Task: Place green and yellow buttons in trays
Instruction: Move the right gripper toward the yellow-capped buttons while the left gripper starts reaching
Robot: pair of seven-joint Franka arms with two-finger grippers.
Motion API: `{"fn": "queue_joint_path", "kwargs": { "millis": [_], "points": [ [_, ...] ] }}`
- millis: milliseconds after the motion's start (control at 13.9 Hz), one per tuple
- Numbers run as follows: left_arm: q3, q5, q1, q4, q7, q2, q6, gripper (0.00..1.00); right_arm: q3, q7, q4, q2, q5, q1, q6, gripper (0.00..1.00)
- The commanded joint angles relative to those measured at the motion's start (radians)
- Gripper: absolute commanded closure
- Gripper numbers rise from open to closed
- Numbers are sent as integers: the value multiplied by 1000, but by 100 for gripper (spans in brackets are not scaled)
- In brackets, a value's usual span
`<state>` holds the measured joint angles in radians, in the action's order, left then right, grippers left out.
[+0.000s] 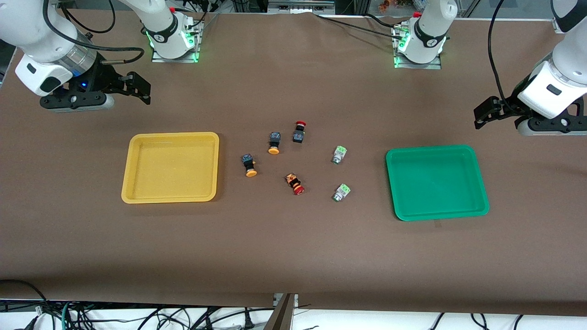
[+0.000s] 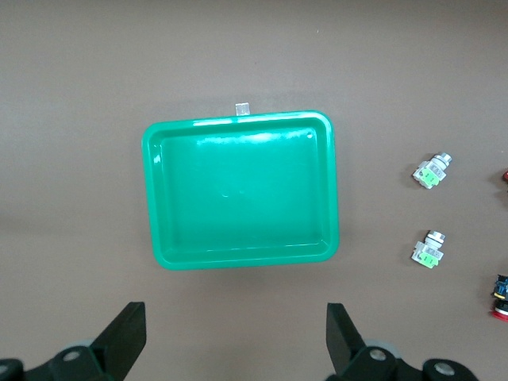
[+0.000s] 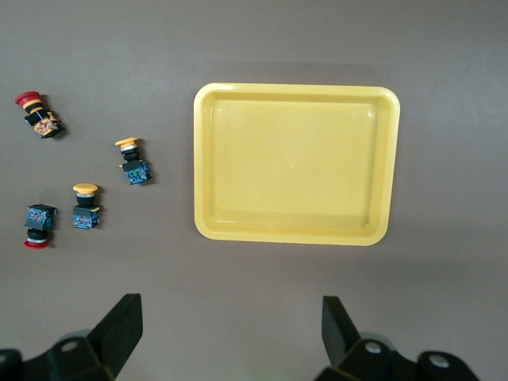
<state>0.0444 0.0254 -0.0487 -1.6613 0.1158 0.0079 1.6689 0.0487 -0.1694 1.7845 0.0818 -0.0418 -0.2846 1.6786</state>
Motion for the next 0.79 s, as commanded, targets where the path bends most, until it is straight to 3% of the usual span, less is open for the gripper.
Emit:
{"fn": "queue_joint_path", "kwargs": {
  "millis": [0, 360, 721],
  "points": [
    [-14, -12, -11, -12, -15, -11, 3, 0, -21, 13, -22, -10, 14, 22, -26, 0],
    [-14, -15, -8, -12, -13, -11, -1, 0, -29, 33, -27, -59, 14, 15, -30, 0],
    [-9, -25, -33, -14, -13, 47, -9, 0, -30, -42, -16, -322, -15, -105, 172, 0]
  ]
}}
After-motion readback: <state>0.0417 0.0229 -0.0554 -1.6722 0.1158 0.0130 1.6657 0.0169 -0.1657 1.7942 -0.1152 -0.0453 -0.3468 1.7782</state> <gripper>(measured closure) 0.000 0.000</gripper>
